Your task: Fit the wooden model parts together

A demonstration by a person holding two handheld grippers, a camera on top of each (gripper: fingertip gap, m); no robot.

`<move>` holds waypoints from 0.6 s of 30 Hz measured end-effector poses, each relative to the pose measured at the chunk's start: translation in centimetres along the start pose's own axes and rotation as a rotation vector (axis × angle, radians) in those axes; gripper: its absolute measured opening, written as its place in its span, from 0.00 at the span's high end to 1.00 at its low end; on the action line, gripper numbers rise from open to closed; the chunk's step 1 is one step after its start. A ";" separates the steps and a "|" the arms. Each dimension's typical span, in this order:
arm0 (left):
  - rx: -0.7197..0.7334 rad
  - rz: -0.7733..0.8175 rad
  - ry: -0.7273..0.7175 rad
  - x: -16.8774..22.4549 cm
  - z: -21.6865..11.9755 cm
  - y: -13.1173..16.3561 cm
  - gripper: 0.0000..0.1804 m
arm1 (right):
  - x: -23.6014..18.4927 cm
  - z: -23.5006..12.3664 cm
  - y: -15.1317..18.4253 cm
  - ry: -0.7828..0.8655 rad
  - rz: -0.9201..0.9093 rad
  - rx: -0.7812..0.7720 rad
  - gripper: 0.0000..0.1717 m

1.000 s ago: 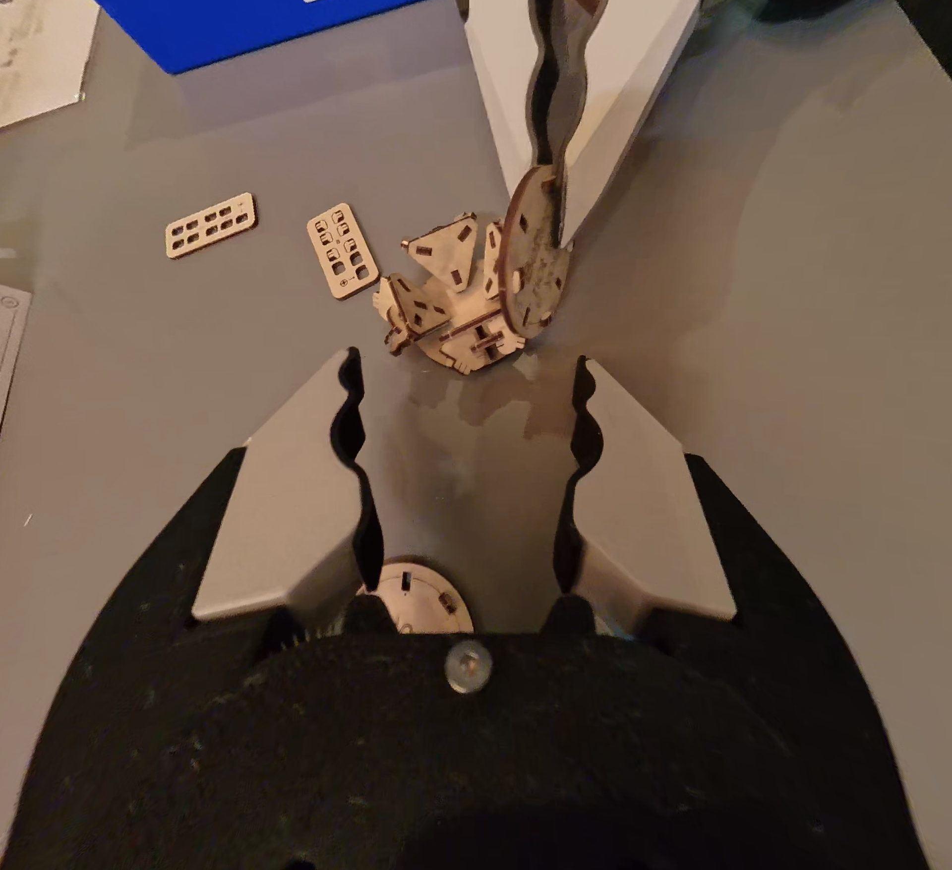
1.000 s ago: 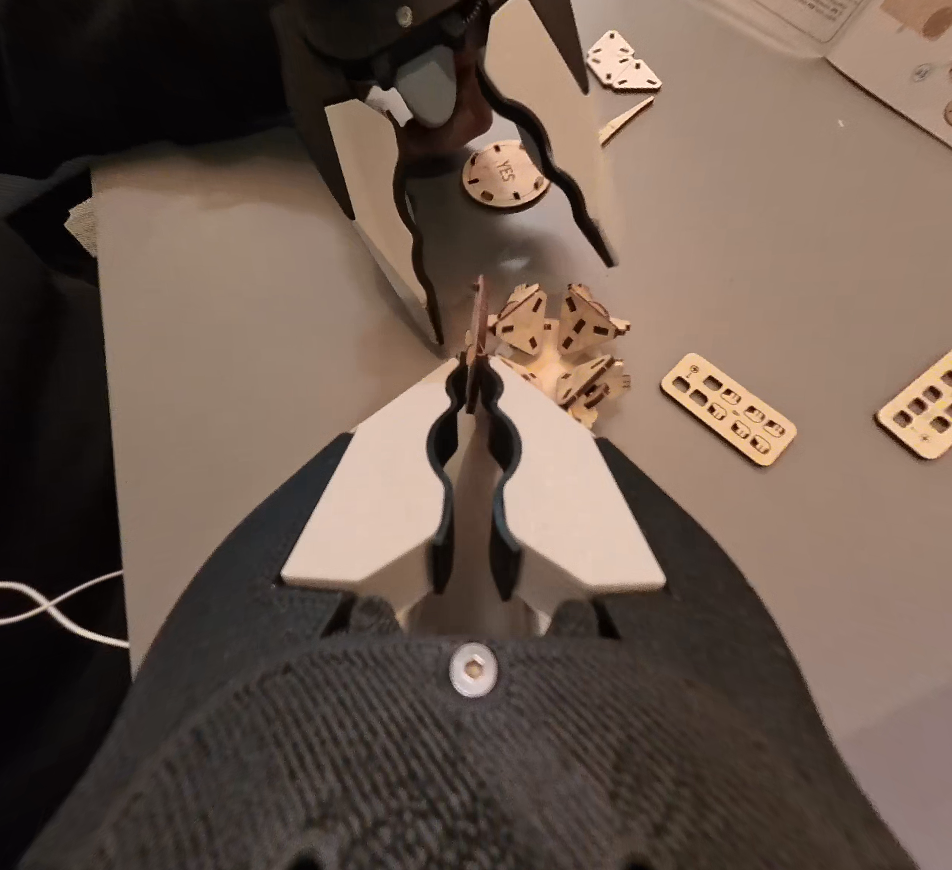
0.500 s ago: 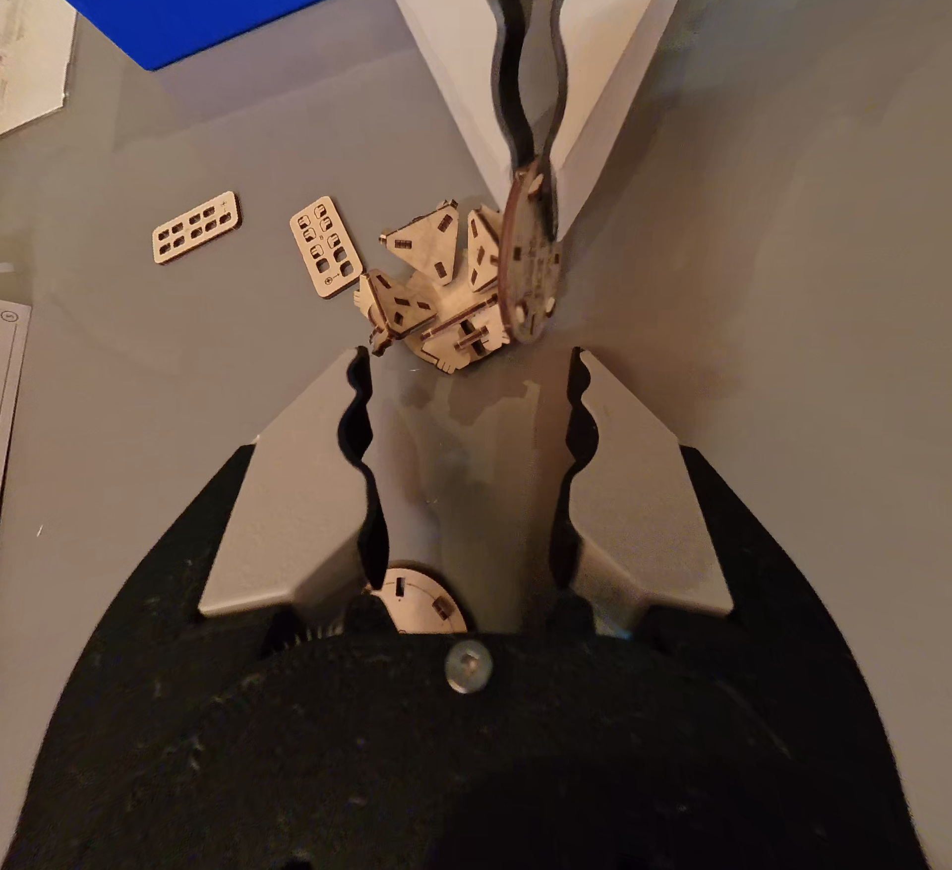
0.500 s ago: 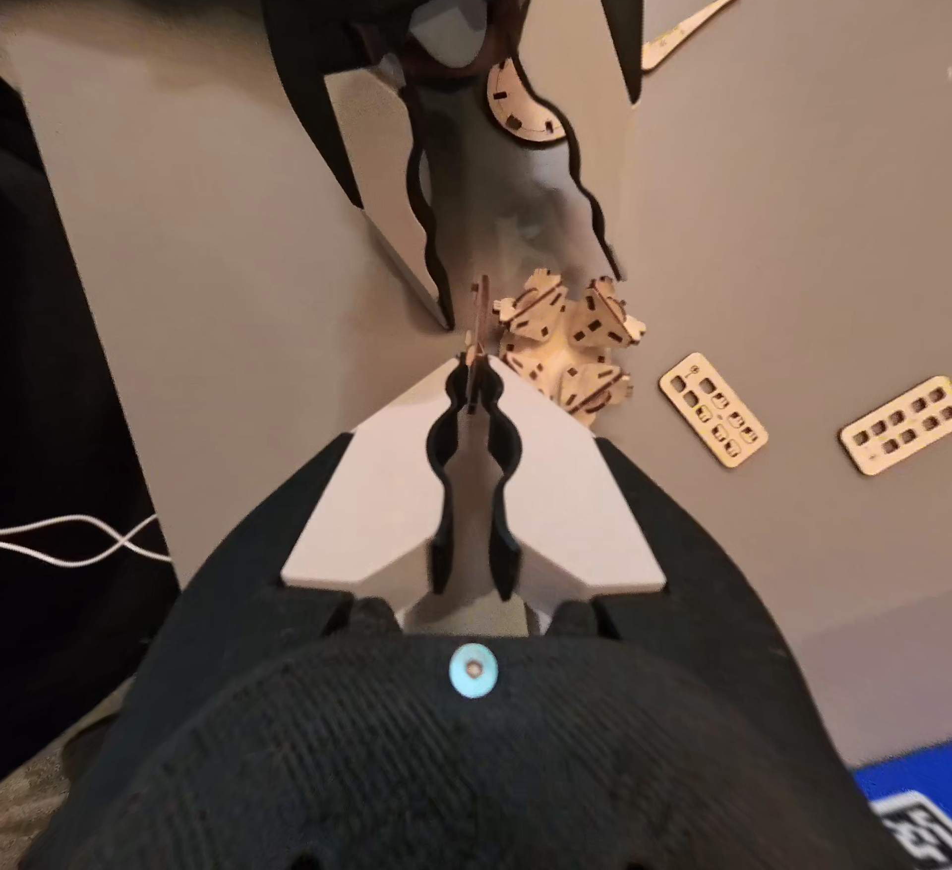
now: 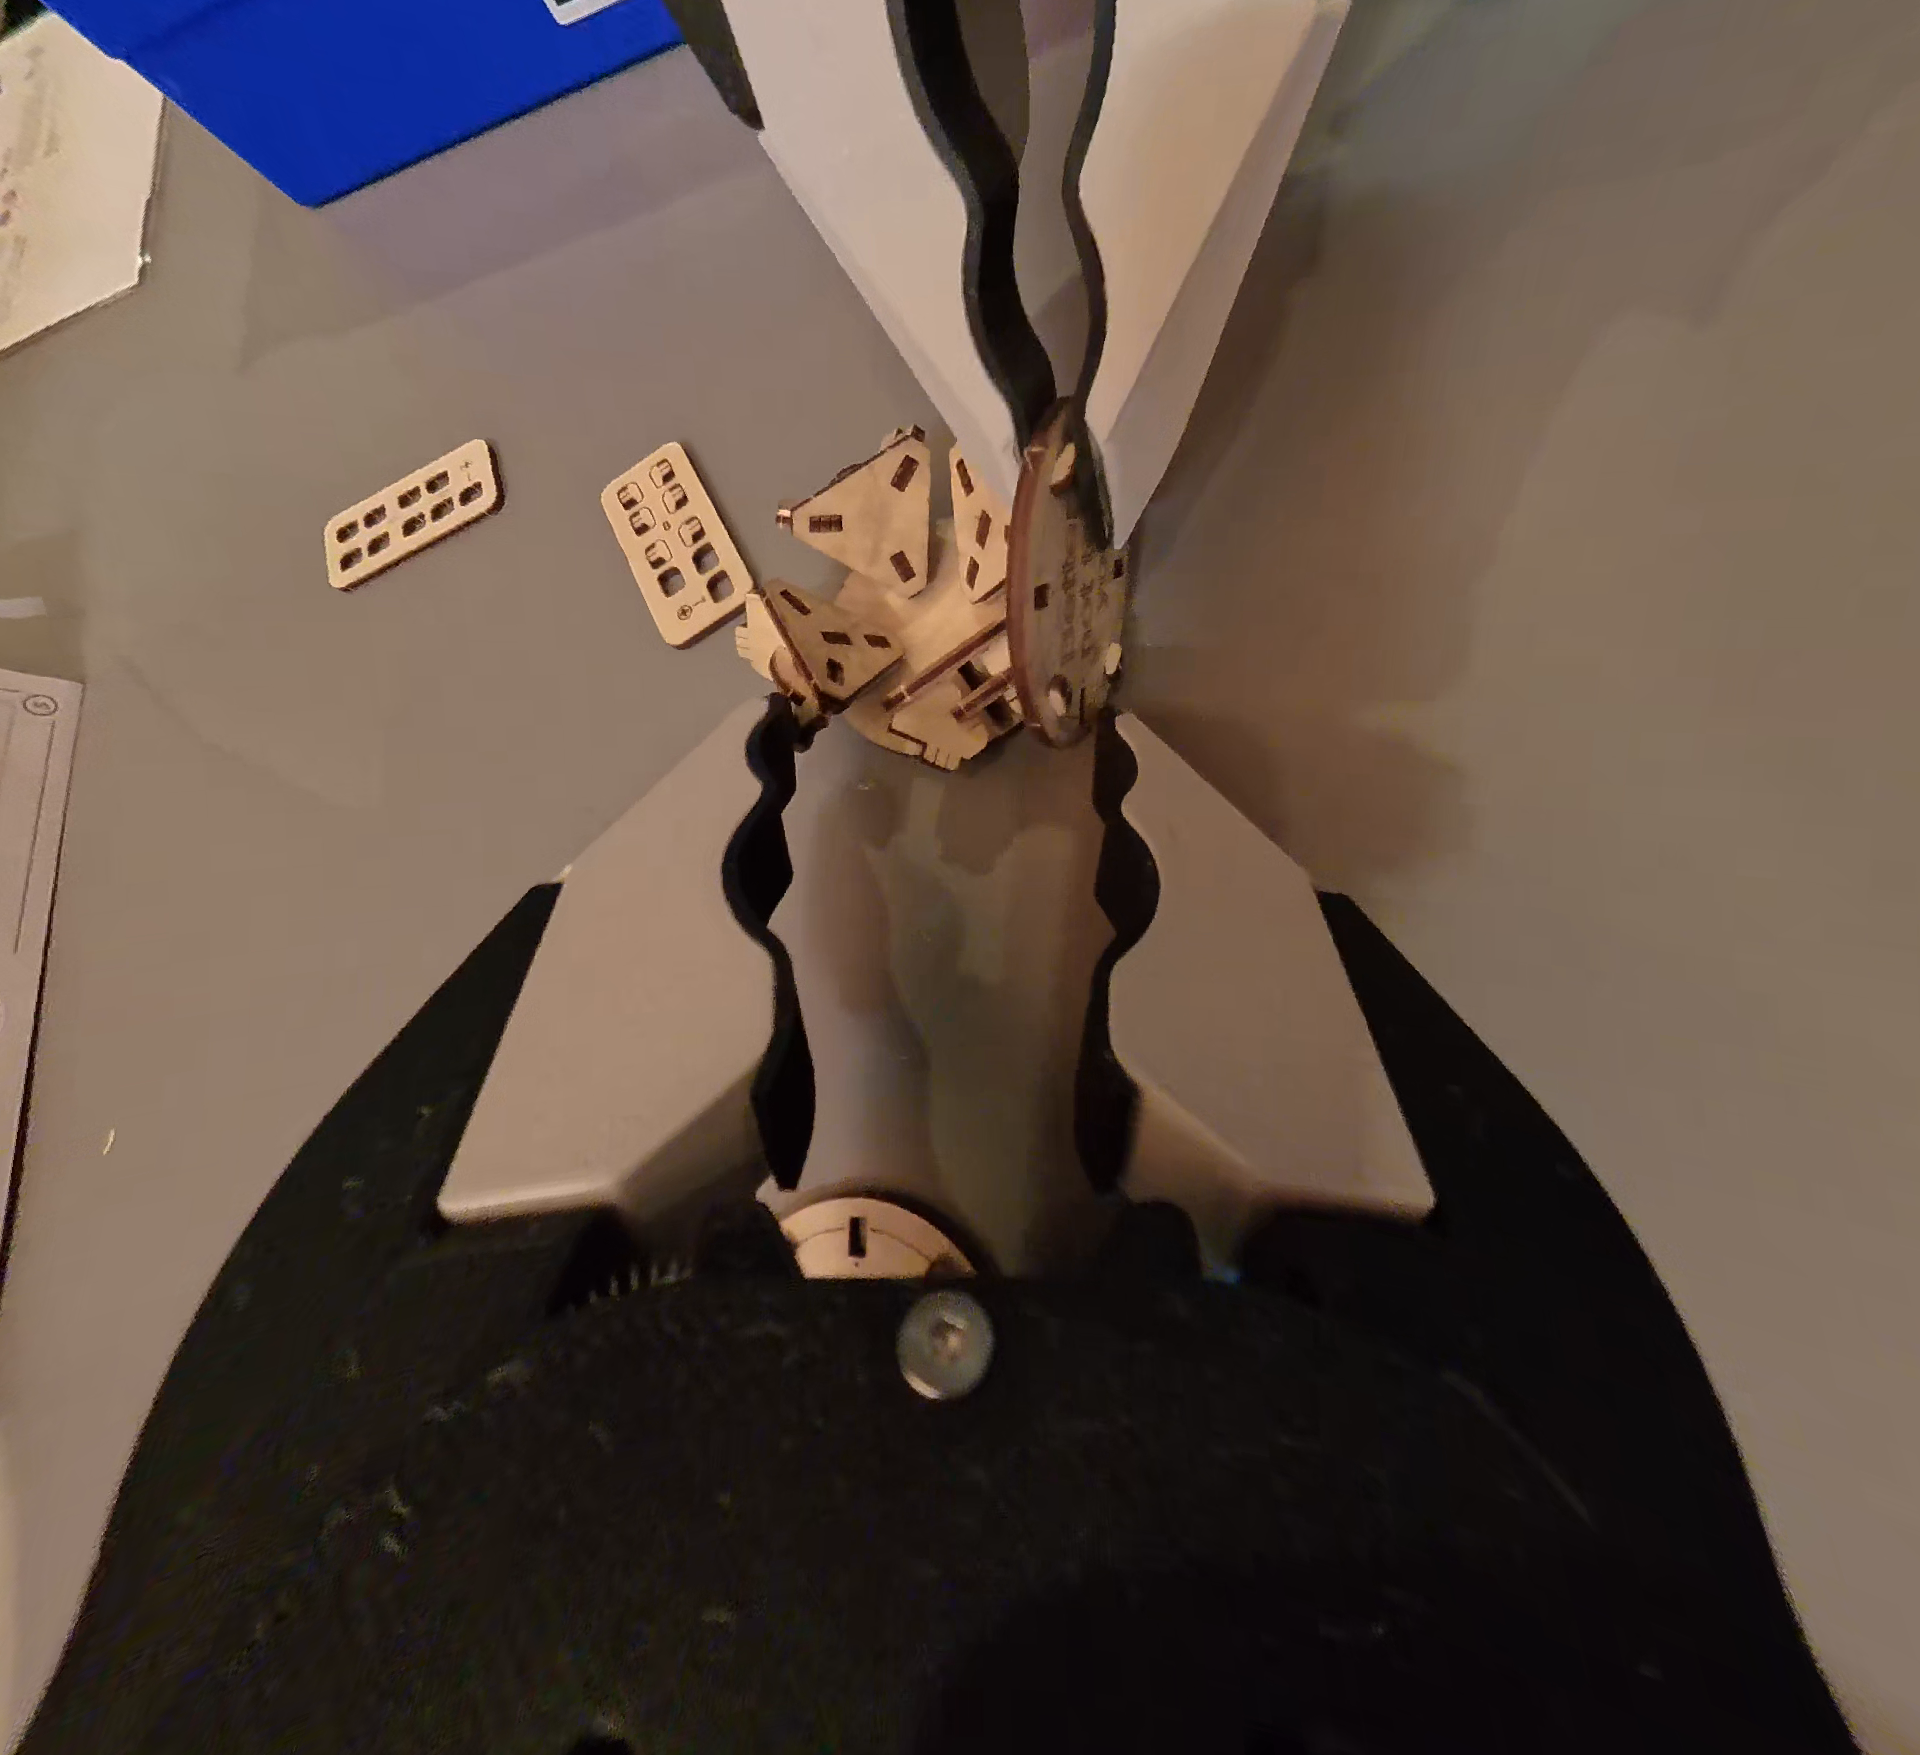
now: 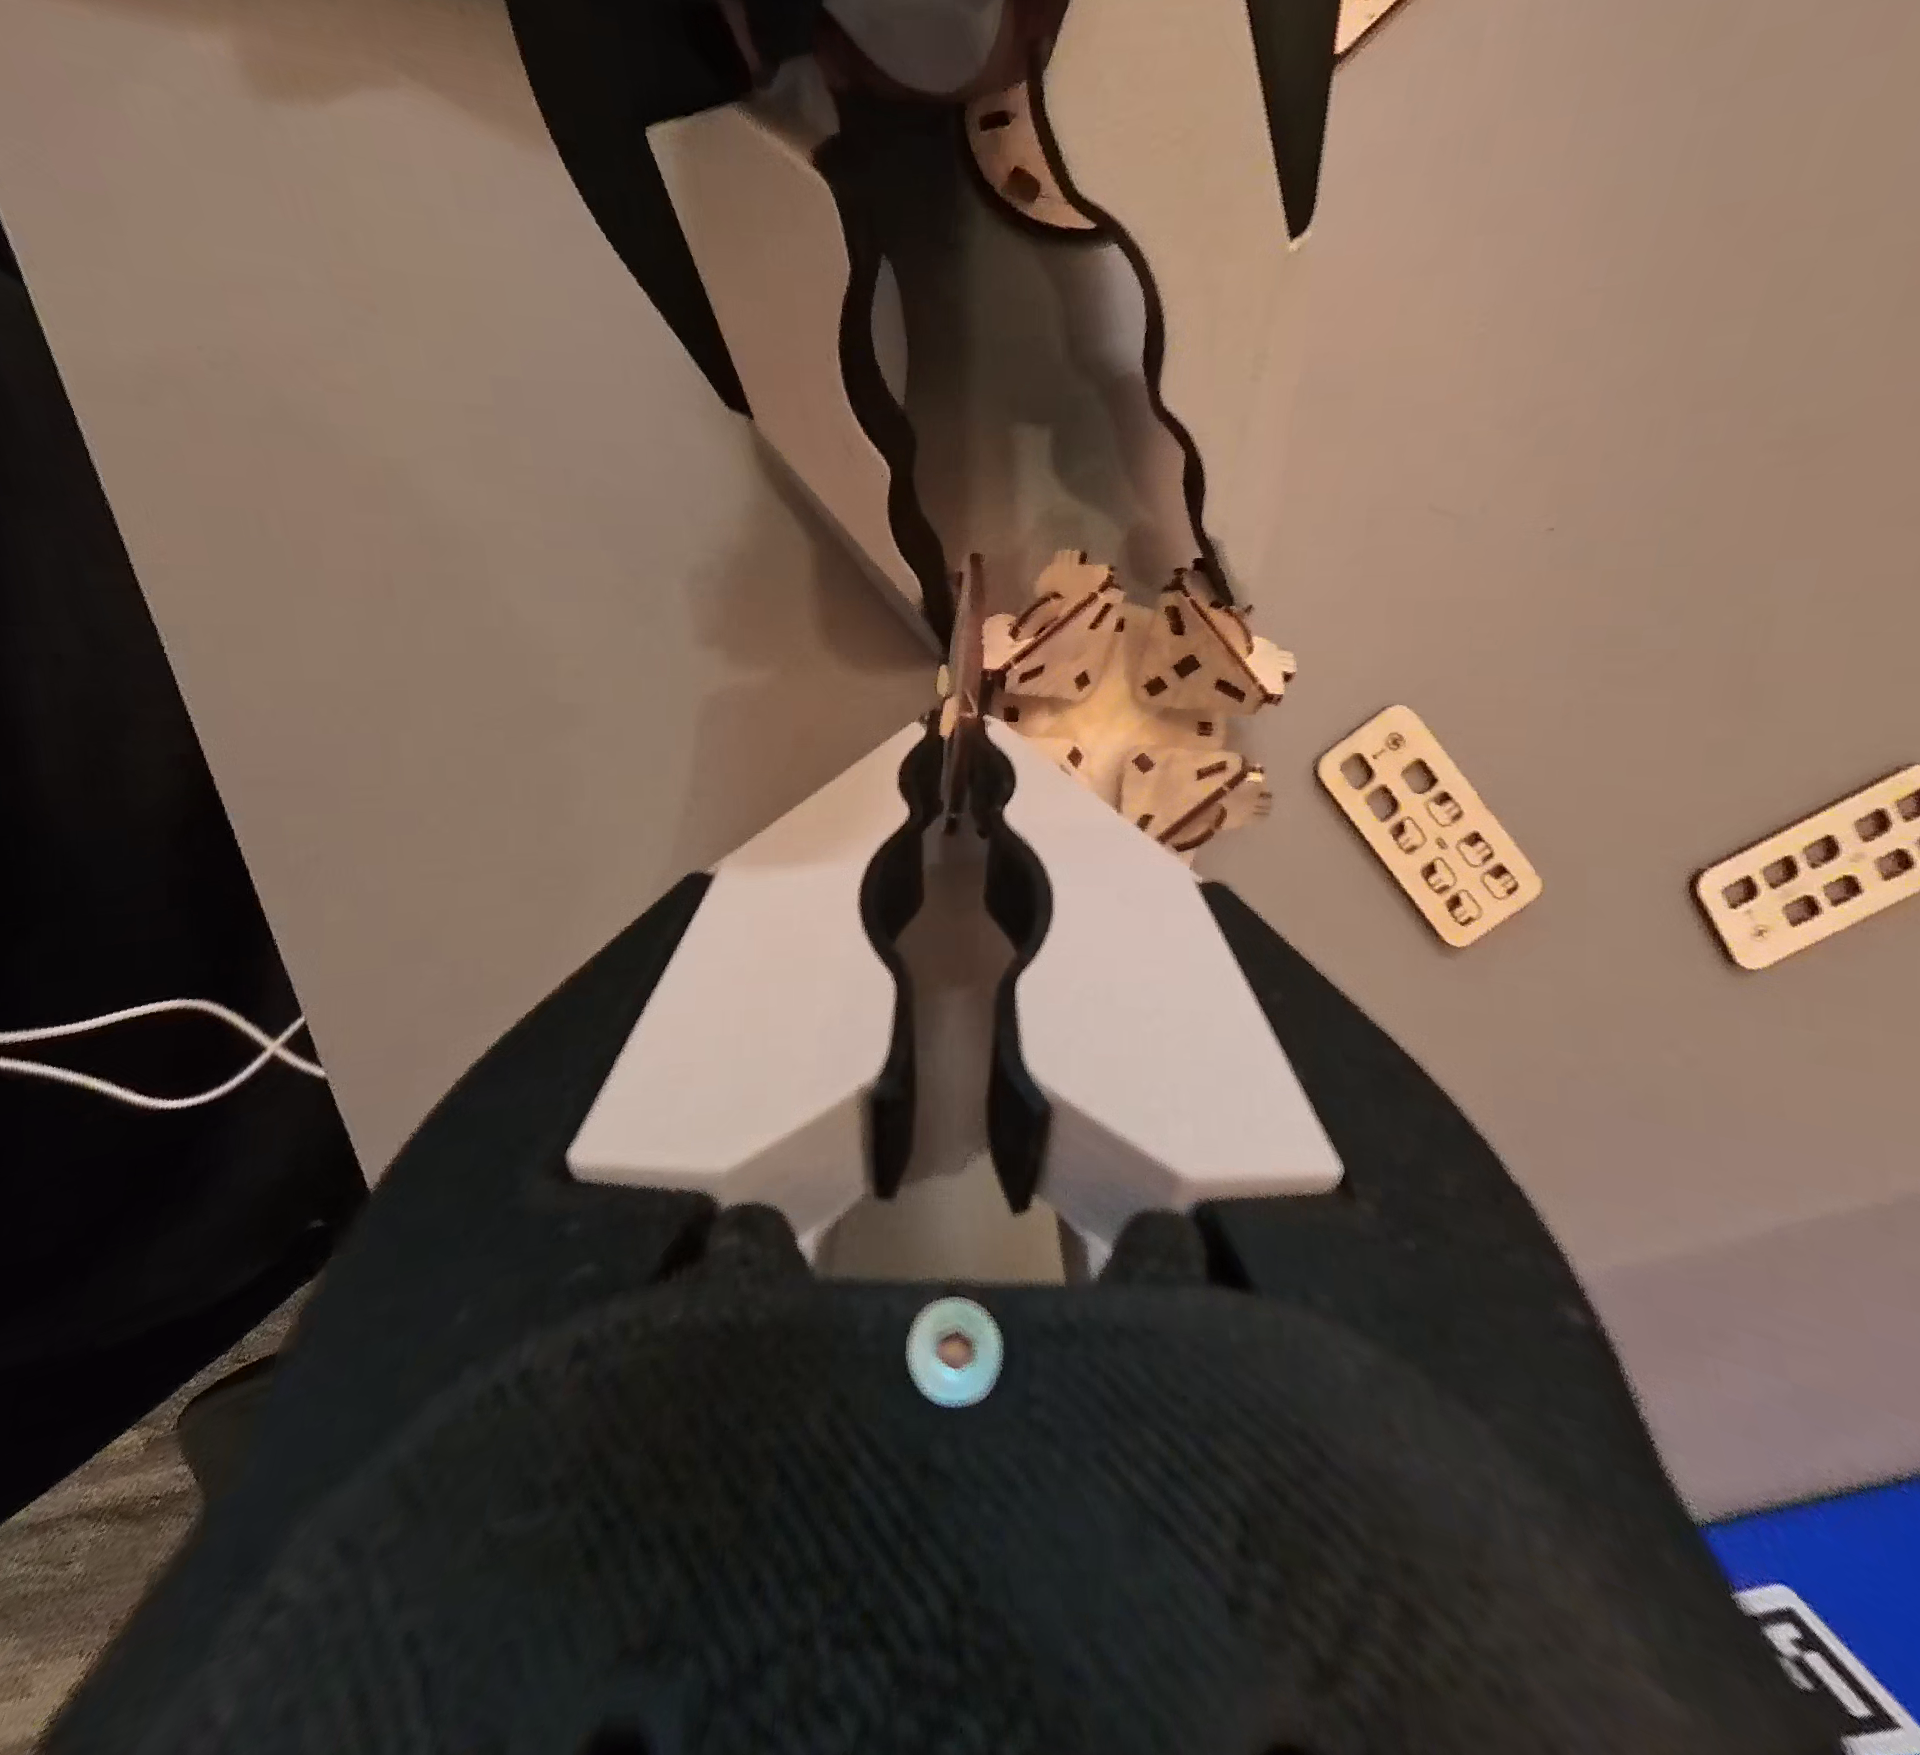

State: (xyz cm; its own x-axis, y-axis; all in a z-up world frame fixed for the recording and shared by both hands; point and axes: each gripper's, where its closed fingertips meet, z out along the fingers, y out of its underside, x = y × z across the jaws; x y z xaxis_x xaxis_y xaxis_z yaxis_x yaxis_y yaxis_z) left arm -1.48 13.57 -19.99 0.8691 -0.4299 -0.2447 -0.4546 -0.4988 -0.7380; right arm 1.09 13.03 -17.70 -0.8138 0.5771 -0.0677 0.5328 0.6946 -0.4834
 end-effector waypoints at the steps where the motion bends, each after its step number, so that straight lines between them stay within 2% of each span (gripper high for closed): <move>1: 0.000 0.001 0.003 0.0 0.0 0.0 0.70 | 0.0 -0.1 0.0 -0.003 0.001 0.002 0.99; 18: -0.003 0.015 0.032 -0.7 0.7 -0.2 0.69 | 0.7 -0.7 0.8 -0.031 0.071 -0.069 0.98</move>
State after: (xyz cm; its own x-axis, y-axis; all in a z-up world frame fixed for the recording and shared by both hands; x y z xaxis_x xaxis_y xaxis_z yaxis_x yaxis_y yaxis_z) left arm -1.85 14.48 -20.17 0.8555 -0.4613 -0.2353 -0.4682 -0.4946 -0.7322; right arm 1.16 14.29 -17.49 -0.7797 0.6131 -0.1271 0.6032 0.6810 -0.4153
